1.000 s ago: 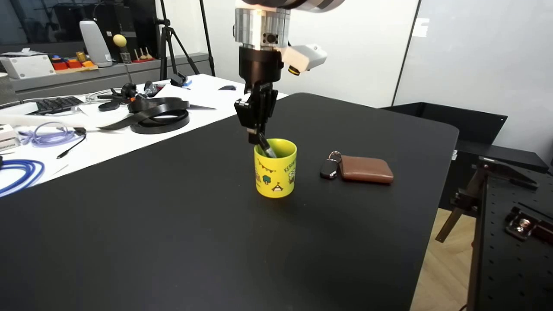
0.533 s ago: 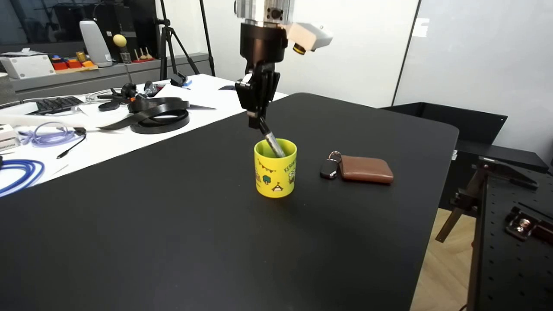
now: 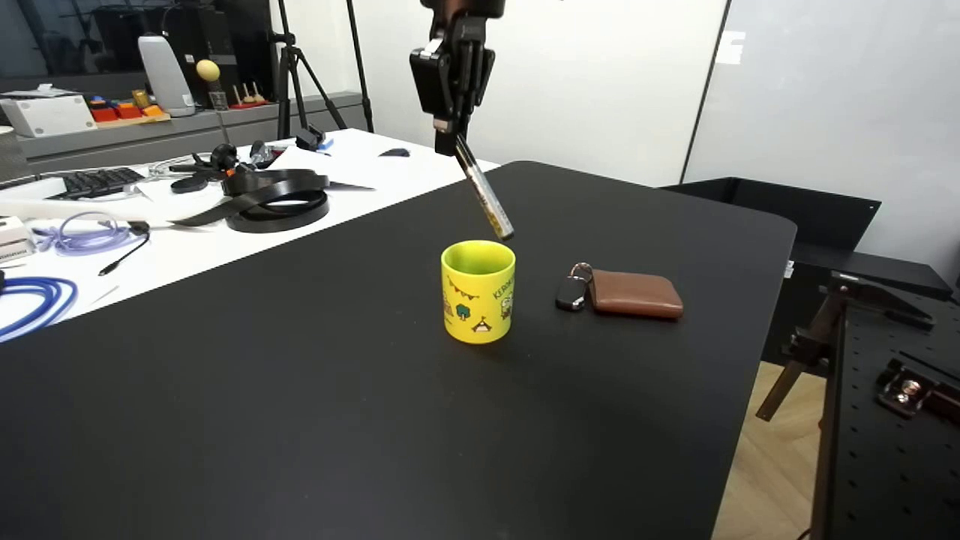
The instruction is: Take the marker from the green cup and put it on the table
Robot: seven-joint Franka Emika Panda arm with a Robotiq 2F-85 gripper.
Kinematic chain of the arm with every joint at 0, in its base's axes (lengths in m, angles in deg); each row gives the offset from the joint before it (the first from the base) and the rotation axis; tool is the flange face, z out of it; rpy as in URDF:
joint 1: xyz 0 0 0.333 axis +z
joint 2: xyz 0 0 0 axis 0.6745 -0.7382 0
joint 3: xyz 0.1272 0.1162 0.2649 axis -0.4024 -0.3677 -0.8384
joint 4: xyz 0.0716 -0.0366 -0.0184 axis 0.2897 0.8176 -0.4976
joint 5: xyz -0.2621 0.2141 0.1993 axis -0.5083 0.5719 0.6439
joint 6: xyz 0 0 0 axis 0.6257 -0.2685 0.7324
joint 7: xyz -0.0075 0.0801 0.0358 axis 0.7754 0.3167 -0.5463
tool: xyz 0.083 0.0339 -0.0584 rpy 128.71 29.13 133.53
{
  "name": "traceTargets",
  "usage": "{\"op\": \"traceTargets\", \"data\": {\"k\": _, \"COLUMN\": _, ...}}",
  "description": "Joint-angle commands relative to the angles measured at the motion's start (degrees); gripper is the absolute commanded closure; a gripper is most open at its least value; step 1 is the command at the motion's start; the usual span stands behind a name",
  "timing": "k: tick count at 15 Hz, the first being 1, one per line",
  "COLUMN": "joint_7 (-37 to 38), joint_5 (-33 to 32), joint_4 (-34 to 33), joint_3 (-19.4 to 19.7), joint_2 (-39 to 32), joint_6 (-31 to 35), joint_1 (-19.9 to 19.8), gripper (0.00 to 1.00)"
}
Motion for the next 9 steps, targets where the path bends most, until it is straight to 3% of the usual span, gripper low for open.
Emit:
{"op": "traceTargets", "data": {"k": 1, "joint_7": 1.89, "joint_5": 1.0, "joint_4": 0.25, "joint_3": 2.42, "joint_2": 2.82, "joint_6": -3.48, "joint_1": -0.37, "gripper": 0.95}}
{"op": "traceTargets", "data": {"k": 9, "joint_7": 2.73, "joint_5": 5.92, "joint_4": -2.26, "joint_3": 7.07, "joint_2": -1.68, "joint_6": -2.95, "joint_1": -3.42, "gripper": 0.95}}
